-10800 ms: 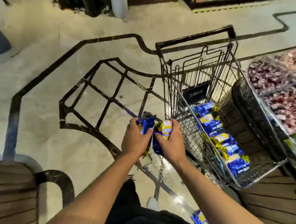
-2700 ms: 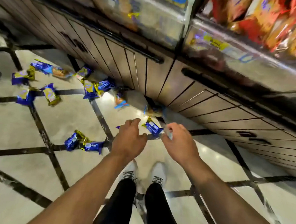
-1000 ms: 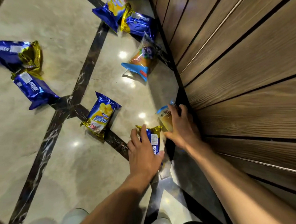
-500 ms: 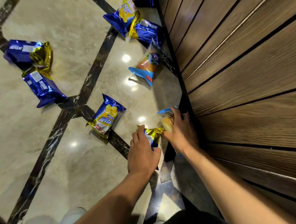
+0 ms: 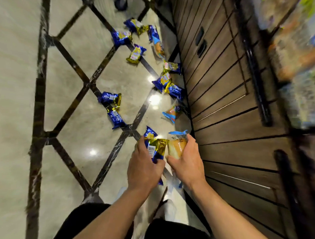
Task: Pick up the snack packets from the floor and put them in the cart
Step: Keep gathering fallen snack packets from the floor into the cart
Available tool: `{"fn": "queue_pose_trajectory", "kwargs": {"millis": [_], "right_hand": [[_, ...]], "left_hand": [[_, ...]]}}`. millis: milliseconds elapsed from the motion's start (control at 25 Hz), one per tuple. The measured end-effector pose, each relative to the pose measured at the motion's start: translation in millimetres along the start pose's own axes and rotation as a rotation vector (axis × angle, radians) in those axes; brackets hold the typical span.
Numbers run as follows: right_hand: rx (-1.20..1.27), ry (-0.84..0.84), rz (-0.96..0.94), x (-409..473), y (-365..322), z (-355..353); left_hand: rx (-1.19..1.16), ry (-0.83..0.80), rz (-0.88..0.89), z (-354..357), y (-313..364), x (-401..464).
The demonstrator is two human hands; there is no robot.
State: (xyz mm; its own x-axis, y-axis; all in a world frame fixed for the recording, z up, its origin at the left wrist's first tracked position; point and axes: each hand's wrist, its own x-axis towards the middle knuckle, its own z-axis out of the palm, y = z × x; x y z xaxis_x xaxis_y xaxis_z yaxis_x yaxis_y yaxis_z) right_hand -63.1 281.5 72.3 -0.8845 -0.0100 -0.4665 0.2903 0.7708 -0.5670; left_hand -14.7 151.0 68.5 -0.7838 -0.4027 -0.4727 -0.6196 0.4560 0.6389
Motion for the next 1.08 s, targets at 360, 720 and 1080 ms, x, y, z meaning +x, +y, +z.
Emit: {"fn": "queue_pose_trajectory", "kwargs": {"millis": [360,720,1080], "right_hand": [[0.237,0.105,-0.175,-159.5,-250.1,-153.5],[0.097,0.035,-0.419,-208.9,-350.7,-174.0],[-0.091,-0.008,-0.419,-170.4,-483.4,-100.2]], "left_hand": [[-0.195,0.255,0.095,-251.9,167.7,-134.6],[-0.09,0.522,0.012,-372.9,167.8,-181.5],[-0.093,0.522,-0.047,-508.9,114.3,-95.2]]}}
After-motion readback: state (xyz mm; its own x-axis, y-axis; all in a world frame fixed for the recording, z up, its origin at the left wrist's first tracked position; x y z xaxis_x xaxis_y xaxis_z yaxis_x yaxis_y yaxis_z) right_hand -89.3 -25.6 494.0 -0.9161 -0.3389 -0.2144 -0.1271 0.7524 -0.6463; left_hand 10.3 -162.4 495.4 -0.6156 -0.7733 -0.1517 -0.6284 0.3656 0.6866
